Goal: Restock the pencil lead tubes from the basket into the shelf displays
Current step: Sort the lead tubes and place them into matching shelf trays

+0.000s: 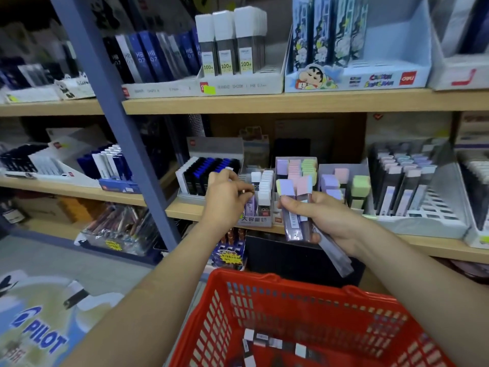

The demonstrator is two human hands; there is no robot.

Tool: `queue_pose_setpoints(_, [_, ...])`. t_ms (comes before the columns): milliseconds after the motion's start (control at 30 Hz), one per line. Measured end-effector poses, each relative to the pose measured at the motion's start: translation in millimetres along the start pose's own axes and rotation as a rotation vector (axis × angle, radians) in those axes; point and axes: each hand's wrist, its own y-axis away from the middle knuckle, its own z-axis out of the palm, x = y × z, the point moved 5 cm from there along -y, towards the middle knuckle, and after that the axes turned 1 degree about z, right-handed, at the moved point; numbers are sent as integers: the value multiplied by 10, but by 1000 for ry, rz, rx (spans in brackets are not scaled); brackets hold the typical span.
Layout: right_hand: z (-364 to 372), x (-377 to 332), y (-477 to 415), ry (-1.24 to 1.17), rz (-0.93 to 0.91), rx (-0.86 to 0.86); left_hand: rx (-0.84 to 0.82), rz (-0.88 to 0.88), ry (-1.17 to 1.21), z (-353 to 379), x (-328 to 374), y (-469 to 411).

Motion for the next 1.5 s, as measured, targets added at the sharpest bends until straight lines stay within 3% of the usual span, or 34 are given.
queue_pose_setpoints(167, [-21,8,26,35,-14,29,57,-44,-2,-86,78,-34])
queue_pose_setpoints(233, [-45,-39,27,59,-36,34,-58,-138,293,-230,244,-109])
queue_pose_setpoints(300, [-81,-105,33,137,-72,48,-289,-237,650,-340,490,-162])
queue_pose_setpoints(367, [-95,-172,45,181,-113,40,-459,-207,729,-413,732,-158])
queue_pose_setpoints(467, [-90,-232,60,189,-148,8,-444,-178,779,-442,853,-143])
queue_pose_setpoints(600, [-98,-247,102,0,-71,-65,-308,-258,894,-477,732,-190])
queue_pose_setpoints(767, [-65,-266,154,-222,-81,-284,-534,-266,1287,-439,701,-129])
queue_pose_setpoints(867, [-12,-217,148,-164,-56,-326,-466,-265,1233,-412,685,-145])
queue_pose_setpoints(1000, [-156,-262,157,167,-16,-142,-238,-291,981,-452,603,-242])
queue_pose_setpoints(1133, [-254,-362,171,405,-96,-85,-97,-304,837,-461,495,-270])
queue_pose_setpoints(1367, [-492,-436,117,105,-51,164,80,-263,680,-480,386,-380])
queue_pose_setpoints(1500, [-709,-528,127,24,-94,324,128,-177,446,-379,459,-519])
